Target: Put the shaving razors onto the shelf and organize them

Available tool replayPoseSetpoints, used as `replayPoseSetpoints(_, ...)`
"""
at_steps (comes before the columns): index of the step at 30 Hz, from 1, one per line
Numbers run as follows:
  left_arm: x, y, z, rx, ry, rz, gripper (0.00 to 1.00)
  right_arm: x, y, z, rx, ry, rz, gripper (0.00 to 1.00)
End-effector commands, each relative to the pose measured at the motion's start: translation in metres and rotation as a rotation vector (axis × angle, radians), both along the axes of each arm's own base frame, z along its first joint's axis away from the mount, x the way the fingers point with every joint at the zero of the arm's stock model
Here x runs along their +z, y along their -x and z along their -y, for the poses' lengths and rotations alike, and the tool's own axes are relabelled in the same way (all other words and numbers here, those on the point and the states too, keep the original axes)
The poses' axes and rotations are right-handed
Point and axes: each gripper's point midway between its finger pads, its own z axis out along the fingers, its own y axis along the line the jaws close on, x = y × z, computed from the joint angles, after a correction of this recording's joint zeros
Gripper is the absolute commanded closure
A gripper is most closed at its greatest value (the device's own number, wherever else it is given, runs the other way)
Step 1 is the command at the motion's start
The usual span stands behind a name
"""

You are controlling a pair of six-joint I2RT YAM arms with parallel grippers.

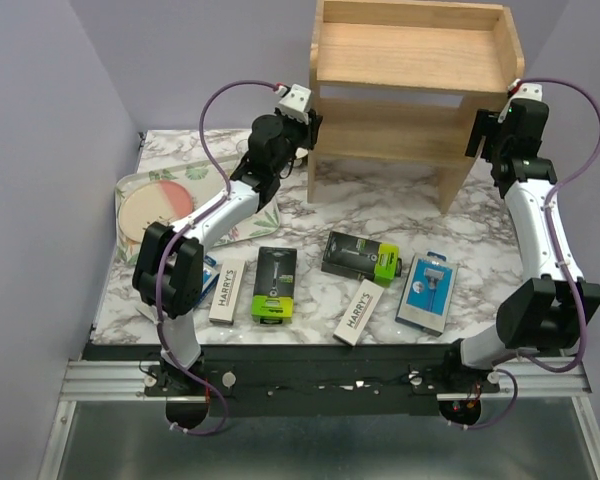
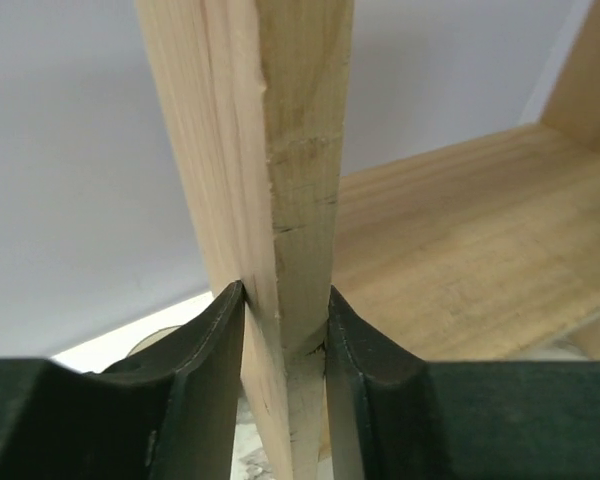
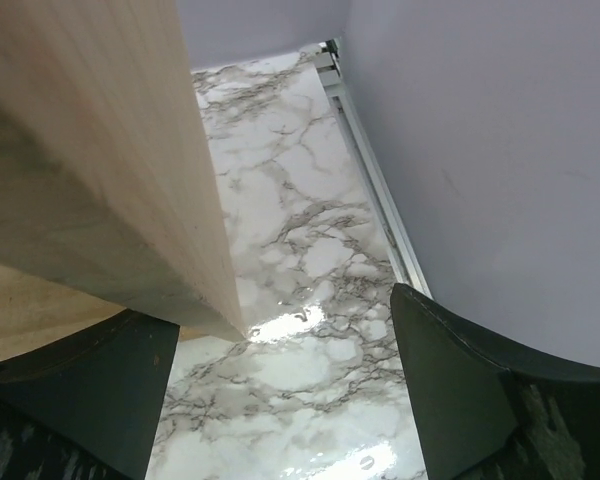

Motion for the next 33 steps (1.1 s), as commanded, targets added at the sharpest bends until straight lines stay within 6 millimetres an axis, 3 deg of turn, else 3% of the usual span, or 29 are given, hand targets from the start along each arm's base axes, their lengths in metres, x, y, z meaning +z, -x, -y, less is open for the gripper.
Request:
replayPoseSetpoints(1,-0.005,0.075,0.074,-0.346,-0.001,-0.058,0.56,-0.022,-0.003,0.034,-0.032,0.087,-0.106,0.09)
replayPoseSetpoints(4,-0.008,0.084,0.087,-0.366,-0.011,-0.056,0.53,-0.031,0.005,0.026,0.015,0.025,-0.113,0.07)
replayPoseSetpoints(5,-0.010,0.087,0.092,-0.374,-0.014,-0.059,0.52,-0.023,0.011,0.022,0.047,0.001,-0.087,0.02)
replayPoseSetpoints(7,-0.012,0.088,0.096,-0.372,-0.016,-0.061,0.49,-0.027,0.017,-0.006,0.199,-0.092,-0.064,0.00)
replayPoseSetpoints(8,-0.012,0.087,0.098,-0.371,-0.017,-0.062,0.48,-0.014,0.027,-0.010,0.235,-0.104,-0.014,0.00)
replayPoseSetpoints(12,-0.015,0.081,0.102,-0.335,-0.020,-0.076,0.46,-0.006,0.038,-0.030,0.351,-0.099,0.107,0.00)
replayPoseSetpoints(15,-0.017,0.078,0.101,-0.318,-0.024,-0.087,0.45,-0.003,0.033,-0.023,0.326,-0.074,0.144,0.00)
replayPoseSetpoints(22,-0.027,0.065,0.092,-0.233,-0.049,-0.139,0.43,-0.002,0.010,0.021,0.194,-0.071,0.181,0.00)
replayPoseSetpoints(27,-0.030,0.050,0.074,-0.102,-0.094,-0.123,0.43,-0.008,-0.005,0.047,0.150,-0.073,0.173,0.00)
replayPoseSetpoints(29,-0.032,0.046,0.069,-0.081,-0.116,-0.112,0.44,-0.004,-0.010,0.048,0.178,-0.069,0.192,0.01)
replayPoseSetpoints(33,-0.031,0.034,0.053,-0.036,-0.131,-0.107,0.44,-0.003,-0.018,0.033,0.302,-0.064,0.208,0.17)
